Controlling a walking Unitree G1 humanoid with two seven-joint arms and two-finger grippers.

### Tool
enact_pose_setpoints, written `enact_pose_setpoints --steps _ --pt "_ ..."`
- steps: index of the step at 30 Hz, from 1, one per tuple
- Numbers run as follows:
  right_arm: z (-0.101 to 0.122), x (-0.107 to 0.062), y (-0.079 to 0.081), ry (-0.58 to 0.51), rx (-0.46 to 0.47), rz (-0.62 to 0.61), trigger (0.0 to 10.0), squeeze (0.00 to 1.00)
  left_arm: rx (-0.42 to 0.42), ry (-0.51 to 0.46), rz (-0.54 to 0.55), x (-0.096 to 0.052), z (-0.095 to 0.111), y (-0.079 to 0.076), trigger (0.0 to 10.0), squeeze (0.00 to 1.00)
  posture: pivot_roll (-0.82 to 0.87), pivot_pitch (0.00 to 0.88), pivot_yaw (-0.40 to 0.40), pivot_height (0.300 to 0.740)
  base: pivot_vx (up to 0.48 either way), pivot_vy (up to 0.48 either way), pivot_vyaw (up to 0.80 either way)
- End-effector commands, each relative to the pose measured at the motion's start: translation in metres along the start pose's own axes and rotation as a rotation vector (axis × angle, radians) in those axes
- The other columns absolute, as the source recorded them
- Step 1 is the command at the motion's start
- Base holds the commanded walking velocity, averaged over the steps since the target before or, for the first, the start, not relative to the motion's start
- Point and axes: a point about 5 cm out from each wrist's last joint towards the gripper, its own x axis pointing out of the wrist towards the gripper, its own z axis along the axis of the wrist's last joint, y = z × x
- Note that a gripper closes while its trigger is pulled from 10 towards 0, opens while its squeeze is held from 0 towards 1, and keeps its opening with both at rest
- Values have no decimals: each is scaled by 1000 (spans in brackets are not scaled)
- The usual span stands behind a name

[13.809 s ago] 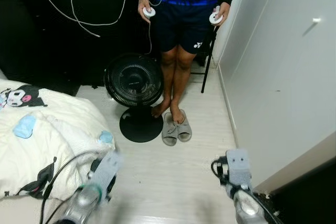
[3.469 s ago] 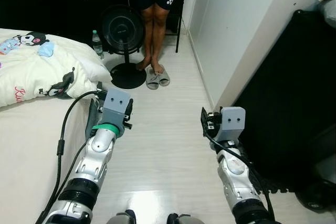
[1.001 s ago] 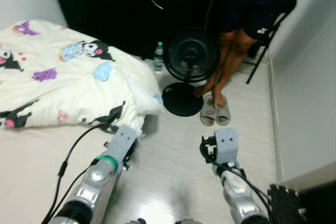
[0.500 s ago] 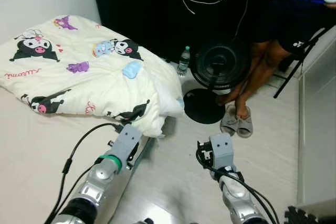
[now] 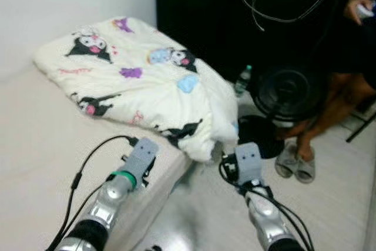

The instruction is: Clean up the room

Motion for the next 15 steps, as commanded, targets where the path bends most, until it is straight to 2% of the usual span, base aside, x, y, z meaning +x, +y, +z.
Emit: enact_pose_setpoints --steps 1,15 --pt "-8 -5 -1 34 3 -5 10000 0 -2 11 -14 0 -3 -4 10000 0 -51 35 33 740 0 0 719" --pt "-10 -6 -1 36 6 -3 10000 0 -6 0 -18 1 1 -6 10000 0 -50 42 31 740 0 0 719"
